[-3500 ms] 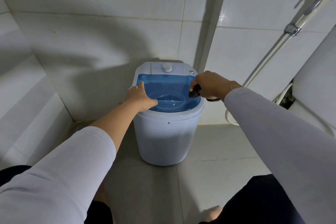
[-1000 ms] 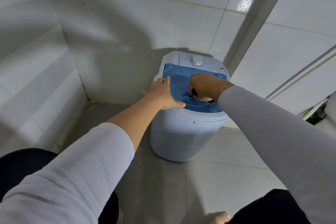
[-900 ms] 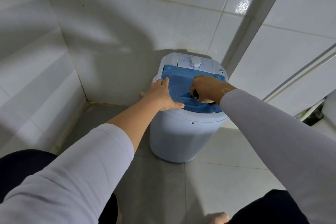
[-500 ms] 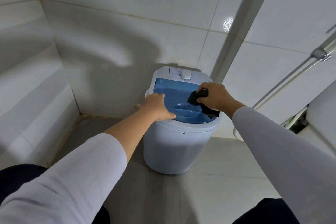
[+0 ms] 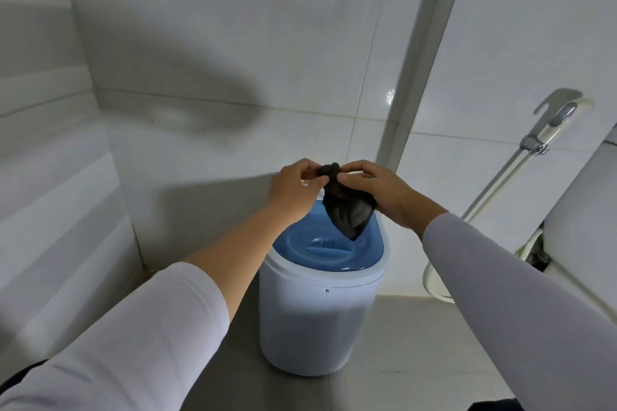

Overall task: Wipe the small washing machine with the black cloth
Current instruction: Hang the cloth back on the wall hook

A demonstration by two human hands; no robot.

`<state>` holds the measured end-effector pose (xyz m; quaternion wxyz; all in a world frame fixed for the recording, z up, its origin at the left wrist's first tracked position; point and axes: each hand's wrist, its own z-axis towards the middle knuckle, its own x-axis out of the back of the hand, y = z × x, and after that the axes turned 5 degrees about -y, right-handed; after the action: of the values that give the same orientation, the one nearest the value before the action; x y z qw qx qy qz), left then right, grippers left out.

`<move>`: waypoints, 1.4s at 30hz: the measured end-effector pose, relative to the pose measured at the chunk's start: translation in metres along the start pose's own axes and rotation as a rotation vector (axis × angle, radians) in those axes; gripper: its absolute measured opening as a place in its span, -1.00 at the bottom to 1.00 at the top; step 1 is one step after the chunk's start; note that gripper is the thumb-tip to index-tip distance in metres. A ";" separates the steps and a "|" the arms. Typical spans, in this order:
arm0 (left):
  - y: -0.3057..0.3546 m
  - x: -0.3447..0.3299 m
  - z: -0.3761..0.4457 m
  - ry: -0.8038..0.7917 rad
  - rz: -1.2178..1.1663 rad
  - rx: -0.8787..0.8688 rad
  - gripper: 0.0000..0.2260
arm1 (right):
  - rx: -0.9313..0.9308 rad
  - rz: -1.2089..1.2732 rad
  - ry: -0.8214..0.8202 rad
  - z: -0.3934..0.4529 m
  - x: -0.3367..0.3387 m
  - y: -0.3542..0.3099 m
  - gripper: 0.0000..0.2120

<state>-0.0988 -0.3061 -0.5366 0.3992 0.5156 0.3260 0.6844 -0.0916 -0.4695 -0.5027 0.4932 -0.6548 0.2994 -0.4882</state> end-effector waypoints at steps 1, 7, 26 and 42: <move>0.004 0.005 0.000 0.011 0.030 -0.012 -0.87 | -0.011 -0.006 0.008 -0.001 0.001 -0.005 -0.76; 0.027 0.027 -0.005 0.057 0.093 -0.037 -0.87 | 0.038 -0.192 0.083 -0.006 -0.001 -0.032 -0.69; 0.041 0.105 0.001 -0.054 0.200 0.049 -0.86 | 0.259 -0.299 0.183 0.037 -0.034 -0.087 -0.86; -0.068 0.160 0.093 0.131 0.247 0.247 -0.85 | 0.163 -0.159 -0.143 0.181 -0.084 -0.073 -0.84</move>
<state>-0.0182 -0.1295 -0.4994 0.2237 0.5512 0.3668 0.7152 0.0420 -0.3075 -0.4694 0.5246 -0.6672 0.1702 -0.5006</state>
